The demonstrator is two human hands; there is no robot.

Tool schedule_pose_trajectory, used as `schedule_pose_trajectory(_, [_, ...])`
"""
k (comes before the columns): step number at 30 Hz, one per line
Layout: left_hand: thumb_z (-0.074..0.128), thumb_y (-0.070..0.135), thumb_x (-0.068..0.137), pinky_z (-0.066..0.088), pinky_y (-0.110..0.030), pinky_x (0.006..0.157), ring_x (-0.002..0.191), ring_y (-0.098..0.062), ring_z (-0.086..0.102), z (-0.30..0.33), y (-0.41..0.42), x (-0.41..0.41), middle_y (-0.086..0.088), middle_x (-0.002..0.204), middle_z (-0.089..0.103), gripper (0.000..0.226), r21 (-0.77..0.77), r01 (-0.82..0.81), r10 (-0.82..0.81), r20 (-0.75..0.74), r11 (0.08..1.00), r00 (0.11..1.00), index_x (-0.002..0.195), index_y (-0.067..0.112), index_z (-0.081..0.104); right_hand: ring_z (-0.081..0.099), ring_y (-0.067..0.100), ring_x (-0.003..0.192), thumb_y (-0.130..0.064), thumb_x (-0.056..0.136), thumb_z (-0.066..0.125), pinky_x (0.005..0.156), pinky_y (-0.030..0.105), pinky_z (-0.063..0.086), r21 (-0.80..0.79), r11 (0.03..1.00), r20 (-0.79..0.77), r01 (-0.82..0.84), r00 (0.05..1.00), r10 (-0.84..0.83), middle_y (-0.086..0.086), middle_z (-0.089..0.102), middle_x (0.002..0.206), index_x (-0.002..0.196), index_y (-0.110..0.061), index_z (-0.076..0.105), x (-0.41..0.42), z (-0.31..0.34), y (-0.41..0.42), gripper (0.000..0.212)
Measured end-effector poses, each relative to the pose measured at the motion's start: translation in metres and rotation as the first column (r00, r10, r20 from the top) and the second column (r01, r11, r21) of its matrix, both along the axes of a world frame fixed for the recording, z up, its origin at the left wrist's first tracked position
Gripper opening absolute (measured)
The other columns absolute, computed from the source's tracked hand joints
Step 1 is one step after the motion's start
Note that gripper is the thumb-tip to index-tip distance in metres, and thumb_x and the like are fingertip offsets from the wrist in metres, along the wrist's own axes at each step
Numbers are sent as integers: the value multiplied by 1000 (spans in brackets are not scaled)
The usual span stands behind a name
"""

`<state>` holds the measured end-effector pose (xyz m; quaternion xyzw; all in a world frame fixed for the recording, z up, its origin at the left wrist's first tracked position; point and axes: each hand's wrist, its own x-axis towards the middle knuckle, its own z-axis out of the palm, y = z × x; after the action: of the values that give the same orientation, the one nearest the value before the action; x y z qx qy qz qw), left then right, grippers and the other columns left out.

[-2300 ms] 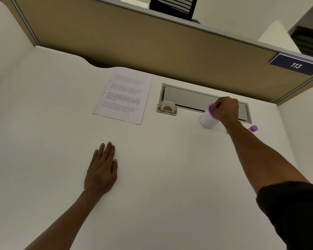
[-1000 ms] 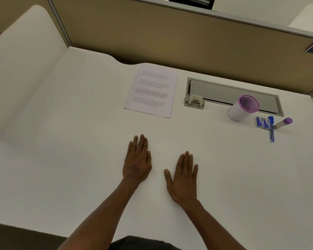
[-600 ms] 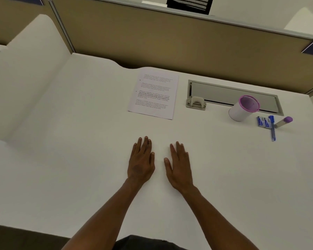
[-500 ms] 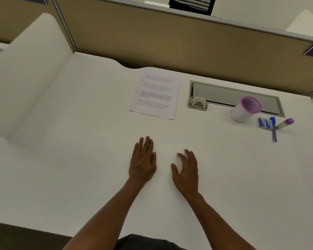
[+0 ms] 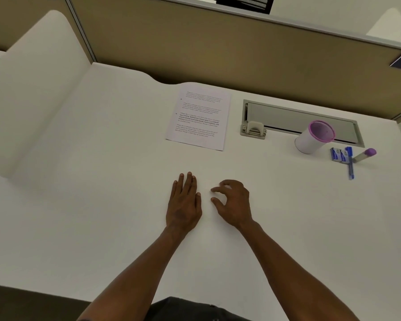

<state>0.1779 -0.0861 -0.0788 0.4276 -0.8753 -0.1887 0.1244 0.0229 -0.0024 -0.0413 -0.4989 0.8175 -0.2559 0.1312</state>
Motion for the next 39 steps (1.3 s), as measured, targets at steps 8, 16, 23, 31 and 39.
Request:
schedule_pose_trajectory(8, [33, 31, 104, 13, -41, 126, 155, -23, 9, -1, 1, -1, -6, 165, 21, 56, -18, -8, 8, 0, 1000, 1000, 155, 10, 27, 55, 18, 110, -35, 78, 76, 92, 41, 43, -1, 999, -39, -41, 998, 41, -5, 66, 106, 90, -28, 79, -1, 5, -6, 14])
schedule_pose_trajectory(16, [32, 31, 104, 11, -40, 126, 155, -23, 7, 0, 1, -1, -6, 165, 19, 56, -3, -9, 9, 13, 1000, 1000, 156, 10, 24, 54, 19, 102, -28, 77, 75, 82, 37, 39, 31, 993, -151, -118, 981, 122, -9, 65, 92, 79, -27, 74, -1, 8, -15, 2])
schedule_pose_trajectory(23, [32, 30, 104, 8, -39, 127, 155, -22, 7, 2, 2, 0, -6, 165, 18, 57, -2, -7, 7, 13, 1000, 1000, 156, 10, 24, 54, 26, 99, -11, 85, 57, 84, 41, 40, 160, 964, -391, -210, 884, 258, 1, 61, 92, 87, -15, 64, 6, 2, -17, 8])
schedule_pose_trajectory(31, [33, 30, 104, 7, -38, 127, 155, -20, 4, 5, 3, 0, -4, 166, 17, 56, 14, -16, 16, -7, 1000, 1000, 157, 11, 24, 60, 15, 88, -15, 90, 56, 72, 29, 48, 125, 951, 275, 281, 912, -305, -10, 67, 85, 78, -25, 64, -17, 20, 3, 17])
schedule_pose_trajectory(39, [35, 27, 104, 8, -39, 126, 155, -22, 7, 4, 3, 0, -6, 166, 18, 55, -3, -10, 10, 3, 1000, 1000, 155, 9, 27, 61, 12, 87, -12, 93, 59, 72, 24, 45, 169, 872, 786, 460, 471, -401, -5, 67, 89, 87, -19, 68, -27, 43, 34, 13])
